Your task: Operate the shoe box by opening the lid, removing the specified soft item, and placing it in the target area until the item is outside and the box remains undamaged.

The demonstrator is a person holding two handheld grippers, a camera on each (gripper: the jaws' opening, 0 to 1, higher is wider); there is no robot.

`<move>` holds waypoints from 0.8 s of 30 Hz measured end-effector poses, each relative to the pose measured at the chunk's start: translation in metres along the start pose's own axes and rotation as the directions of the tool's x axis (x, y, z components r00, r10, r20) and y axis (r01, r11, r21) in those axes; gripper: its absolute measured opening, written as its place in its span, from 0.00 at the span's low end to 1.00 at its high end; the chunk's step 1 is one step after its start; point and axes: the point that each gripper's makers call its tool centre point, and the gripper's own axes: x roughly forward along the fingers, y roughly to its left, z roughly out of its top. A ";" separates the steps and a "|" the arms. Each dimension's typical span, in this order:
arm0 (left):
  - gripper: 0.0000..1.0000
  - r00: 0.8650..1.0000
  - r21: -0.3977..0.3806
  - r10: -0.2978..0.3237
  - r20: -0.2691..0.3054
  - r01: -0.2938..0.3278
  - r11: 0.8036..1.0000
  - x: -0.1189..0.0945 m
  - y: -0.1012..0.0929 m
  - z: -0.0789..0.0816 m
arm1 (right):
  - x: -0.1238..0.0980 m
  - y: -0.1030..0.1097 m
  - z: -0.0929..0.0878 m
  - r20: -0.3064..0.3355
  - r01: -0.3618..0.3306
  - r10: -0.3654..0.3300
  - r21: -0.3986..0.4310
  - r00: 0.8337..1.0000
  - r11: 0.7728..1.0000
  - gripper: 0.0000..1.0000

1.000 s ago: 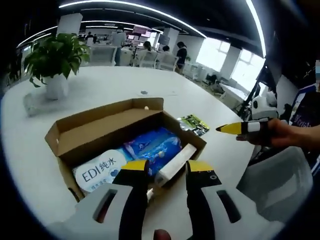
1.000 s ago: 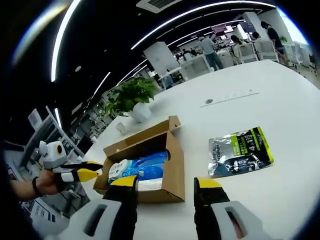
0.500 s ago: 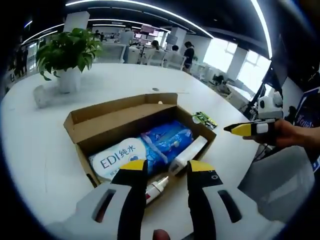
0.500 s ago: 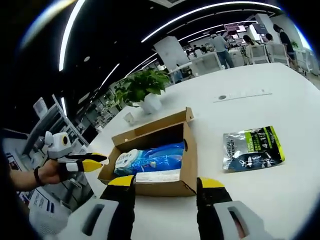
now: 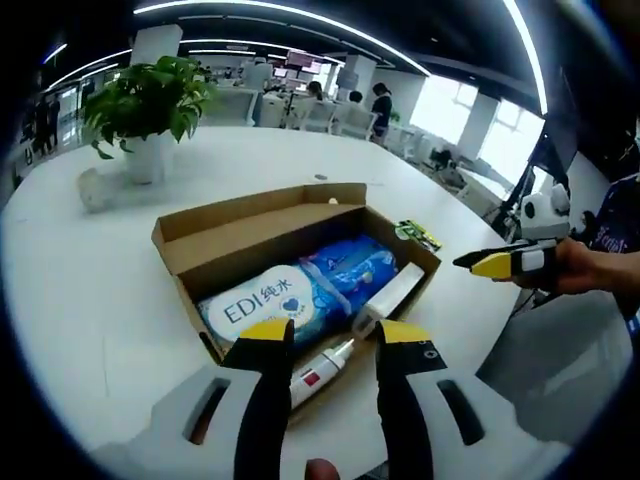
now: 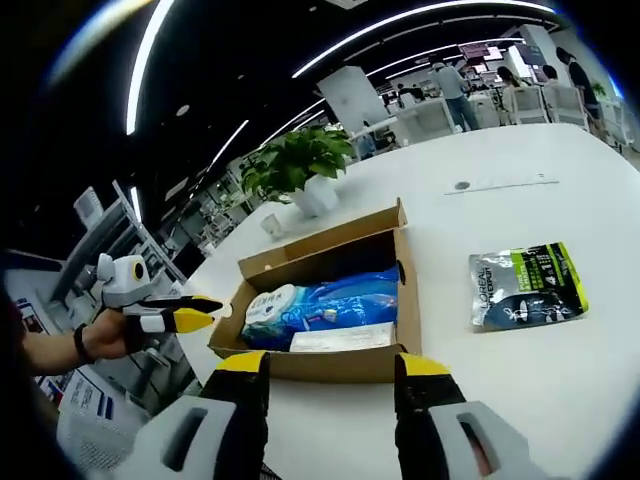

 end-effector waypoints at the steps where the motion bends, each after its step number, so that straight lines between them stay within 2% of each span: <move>1: 0.31 1.000 0.000 0.001 0.000 -0.001 1.000 -0.001 0.001 -0.001 | 0.000 0.001 0.000 -0.001 -0.001 0.001 -0.001 1.000 1.000 0.48; 7: 0.31 1.000 -0.010 0.008 0.001 -0.008 1.000 -0.006 0.009 -0.003 | 0.007 0.013 -0.002 -0.019 -0.014 0.013 -0.026 1.000 1.000 0.49; 15: 0.32 1.000 0.002 0.012 -0.005 -0.012 1.000 -0.011 0.009 -0.004 | 0.018 0.025 0.008 -0.032 -0.040 0.037 -0.084 0.999 0.996 0.49; 19: 0.32 0.999 -0.016 0.045 0.011 -0.045 0.999 -0.016 0.012 0.001 | 0.024 0.034 0.012 -0.040 -0.079 0.076 -0.096 0.996 0.992 0.49; 24: 0.32 0.994 -0.031 0.102 0.035 -0.101 0.994 -0.019 0.013 0.009 | 0.030 0.045 0.007 -0.092 -0.138 0.126 -0.148 0.988 0.979 0.49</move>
